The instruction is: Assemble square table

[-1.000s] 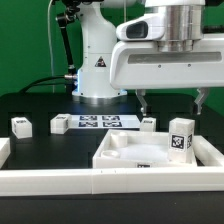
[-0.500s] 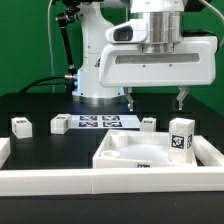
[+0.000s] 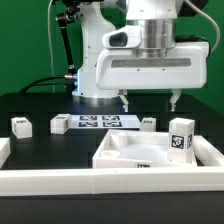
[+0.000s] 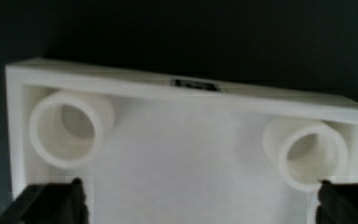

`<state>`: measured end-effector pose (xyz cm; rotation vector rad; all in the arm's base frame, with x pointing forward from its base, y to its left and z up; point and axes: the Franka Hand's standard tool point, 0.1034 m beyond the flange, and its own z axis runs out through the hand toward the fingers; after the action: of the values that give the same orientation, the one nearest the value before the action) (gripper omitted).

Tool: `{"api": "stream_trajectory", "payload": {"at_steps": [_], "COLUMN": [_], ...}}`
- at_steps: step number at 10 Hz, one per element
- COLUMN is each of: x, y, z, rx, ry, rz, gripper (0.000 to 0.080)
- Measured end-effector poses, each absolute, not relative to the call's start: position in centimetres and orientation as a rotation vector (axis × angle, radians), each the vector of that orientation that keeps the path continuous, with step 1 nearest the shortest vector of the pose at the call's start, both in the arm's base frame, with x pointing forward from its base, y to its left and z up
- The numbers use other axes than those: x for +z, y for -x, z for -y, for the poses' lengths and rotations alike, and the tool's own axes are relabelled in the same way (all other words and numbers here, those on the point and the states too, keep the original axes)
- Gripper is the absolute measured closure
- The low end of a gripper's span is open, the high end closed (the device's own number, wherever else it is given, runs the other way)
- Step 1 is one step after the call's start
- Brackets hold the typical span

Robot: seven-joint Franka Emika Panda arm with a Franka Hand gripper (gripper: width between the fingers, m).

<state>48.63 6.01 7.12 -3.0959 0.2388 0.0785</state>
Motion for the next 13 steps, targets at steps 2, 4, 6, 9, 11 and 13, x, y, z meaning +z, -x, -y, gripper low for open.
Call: {"api": "stream_trajectory", "payload": {"at_steps": [2,4,6,9,11,13], "x": [6.7,6.2,5.8,4.2,3.8,3.8], "y": [-47.4,-46.1,-44.7,-42.6,-42.4,-42.3], "z": [-6.1,-6.1,-6.0,-5.6,-5.9,-5.8], "rx": [0.112,0.128,0.151,0.124,0.125,0.153], "ry": [3.074,3.067,3.071,3.082,3.084,3.082], "rz": [-0.333,-0.355,-0.354,-0.351,-0.349,-0.348], "gripper": [0.0151,0.0151,0.0151,0.0151,0.0151,0.0151]}}
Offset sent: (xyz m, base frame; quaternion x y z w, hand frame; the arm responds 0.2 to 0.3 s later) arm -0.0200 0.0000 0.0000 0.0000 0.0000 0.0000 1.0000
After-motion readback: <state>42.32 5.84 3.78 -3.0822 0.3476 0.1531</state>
